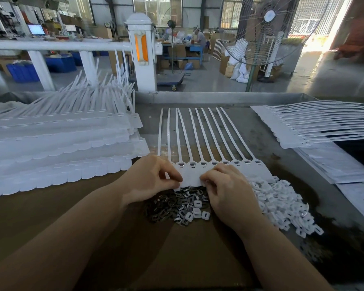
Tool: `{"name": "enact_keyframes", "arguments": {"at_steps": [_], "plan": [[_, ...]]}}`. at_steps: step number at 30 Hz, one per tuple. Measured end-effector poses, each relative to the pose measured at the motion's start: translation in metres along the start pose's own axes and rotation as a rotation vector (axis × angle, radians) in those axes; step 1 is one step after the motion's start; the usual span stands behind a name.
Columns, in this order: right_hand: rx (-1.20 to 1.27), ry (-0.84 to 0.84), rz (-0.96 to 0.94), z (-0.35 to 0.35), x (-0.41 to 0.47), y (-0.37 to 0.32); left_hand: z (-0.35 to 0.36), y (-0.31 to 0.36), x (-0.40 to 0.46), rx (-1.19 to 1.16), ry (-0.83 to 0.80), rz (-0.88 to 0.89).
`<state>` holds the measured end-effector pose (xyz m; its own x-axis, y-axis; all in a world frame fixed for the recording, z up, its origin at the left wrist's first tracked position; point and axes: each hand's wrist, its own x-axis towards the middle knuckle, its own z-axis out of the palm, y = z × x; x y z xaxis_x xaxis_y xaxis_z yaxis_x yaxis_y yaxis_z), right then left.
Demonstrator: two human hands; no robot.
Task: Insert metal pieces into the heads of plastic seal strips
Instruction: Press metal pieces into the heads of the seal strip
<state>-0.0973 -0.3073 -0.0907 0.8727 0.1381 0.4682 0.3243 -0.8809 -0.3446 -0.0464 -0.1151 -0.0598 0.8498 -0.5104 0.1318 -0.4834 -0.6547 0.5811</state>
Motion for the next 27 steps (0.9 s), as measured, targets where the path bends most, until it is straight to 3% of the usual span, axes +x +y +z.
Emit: {"name": "enact_keyframes", "arguments": {"at_steps": [9, 18, 24, 27], "plan": [[-0.013, 0.007, -0.003, 0.001, 0.000, -0.001, 0.005, 0.000, -0.005, 0.078, 0.007, -0.017], [-0.018, -0.004, 0.005, 0.002, 0.000, -0.001, 0.000, -0.003, 0.005, -0.363, 0.226, -0.151], [-0.016, -0.009, 0.013, 0.002, 0.001, 0.000, 0.002, -0.004, 0.024, -0.312, 0.230, -0.195], [-0.008, -0.012, 0.010, 0.002, 0.001, 0.000, 0.004, -0.004, 0.031, -0.412, 0.216, -0.213]]}}
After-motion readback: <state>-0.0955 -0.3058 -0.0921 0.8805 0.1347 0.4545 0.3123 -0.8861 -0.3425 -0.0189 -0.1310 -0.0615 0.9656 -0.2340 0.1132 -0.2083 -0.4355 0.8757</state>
